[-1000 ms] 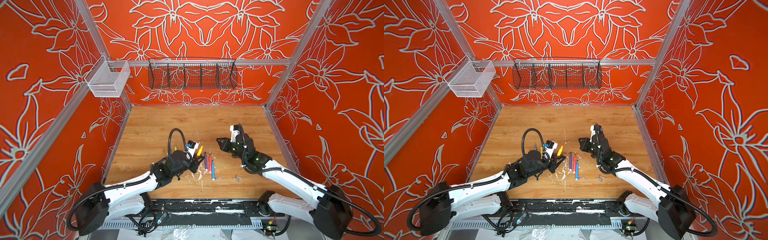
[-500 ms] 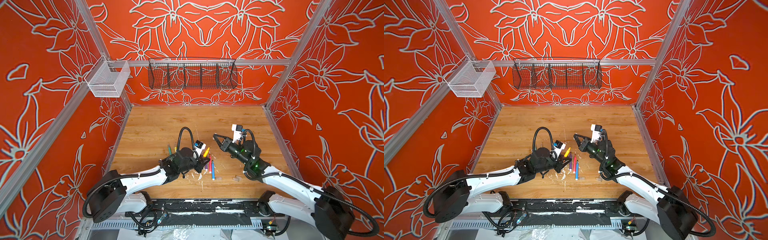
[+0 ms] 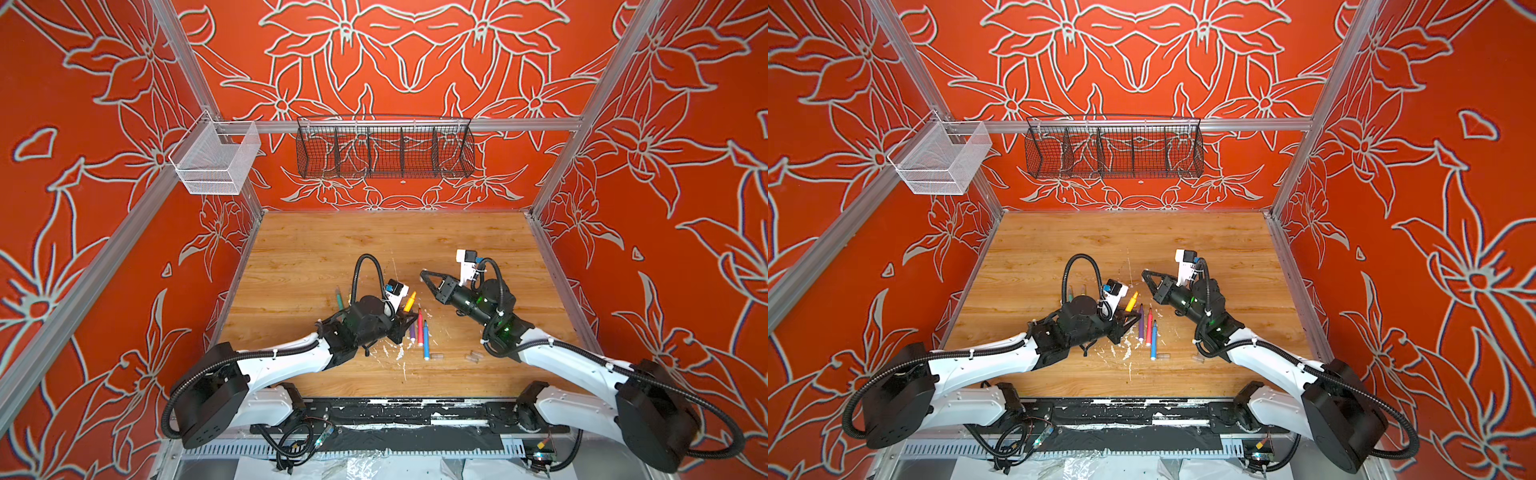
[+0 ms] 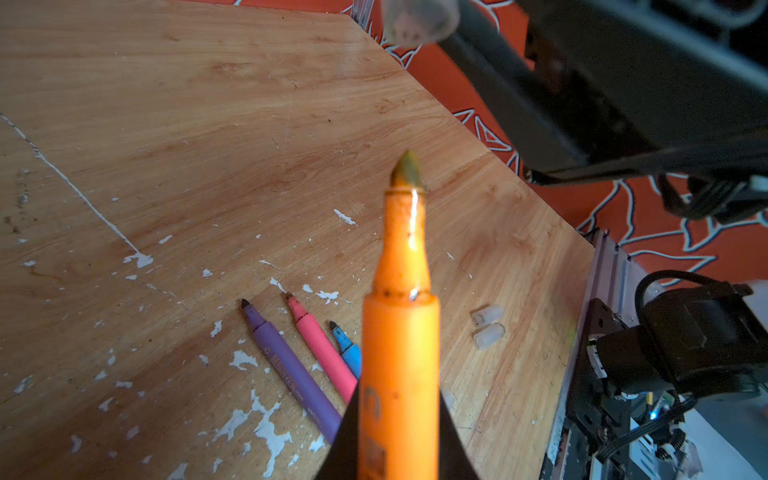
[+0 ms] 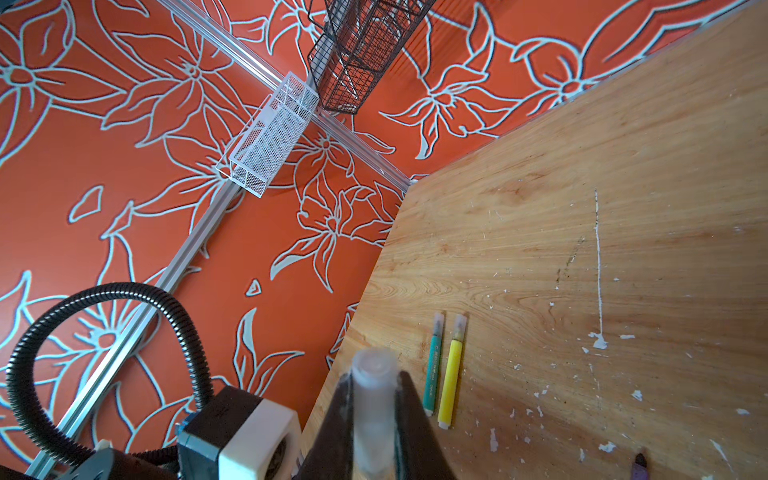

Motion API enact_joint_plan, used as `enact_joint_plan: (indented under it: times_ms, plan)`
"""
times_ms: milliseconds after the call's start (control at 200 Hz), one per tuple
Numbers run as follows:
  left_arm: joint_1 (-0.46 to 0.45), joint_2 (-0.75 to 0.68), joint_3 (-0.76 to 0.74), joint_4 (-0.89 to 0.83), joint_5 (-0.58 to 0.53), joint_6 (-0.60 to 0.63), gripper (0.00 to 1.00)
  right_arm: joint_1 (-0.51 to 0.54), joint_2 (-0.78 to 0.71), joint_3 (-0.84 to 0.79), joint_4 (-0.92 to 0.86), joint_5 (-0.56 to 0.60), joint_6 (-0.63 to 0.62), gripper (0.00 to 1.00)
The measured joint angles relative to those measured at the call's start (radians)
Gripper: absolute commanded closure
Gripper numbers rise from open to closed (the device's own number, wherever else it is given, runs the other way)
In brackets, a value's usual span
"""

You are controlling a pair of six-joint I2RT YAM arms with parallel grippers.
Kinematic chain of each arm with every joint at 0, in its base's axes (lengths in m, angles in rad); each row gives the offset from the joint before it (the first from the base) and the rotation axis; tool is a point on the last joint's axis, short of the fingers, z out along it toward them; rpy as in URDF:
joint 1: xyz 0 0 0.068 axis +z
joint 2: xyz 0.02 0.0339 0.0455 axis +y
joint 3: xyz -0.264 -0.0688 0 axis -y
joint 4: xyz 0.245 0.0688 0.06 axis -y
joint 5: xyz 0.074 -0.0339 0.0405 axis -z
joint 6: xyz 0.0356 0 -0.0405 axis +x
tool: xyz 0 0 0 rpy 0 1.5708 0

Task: Insert the pens into the pen caps
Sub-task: 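Align the held cap above the orange marker tip with the right gripper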

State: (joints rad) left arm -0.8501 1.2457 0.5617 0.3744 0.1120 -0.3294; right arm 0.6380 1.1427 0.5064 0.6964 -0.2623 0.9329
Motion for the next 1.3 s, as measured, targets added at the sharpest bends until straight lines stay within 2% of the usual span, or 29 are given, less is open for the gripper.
enact_joint_plan:
  times_ms: [475, 1301]
  plan:
    - [0.000, -0.012, -0.002, 0.003, -0.018, -0.001, 1.00, 0.019, 0.061, 0.007, 0.002, -0.039, -0.001, 1.00]
    - [0.000, -0.014, -0.002, 0.002, -0.038, -0.002, 1.00, 0.024, 0.061, 0.035, -0.003, -0.061, -0.010, 1.00]
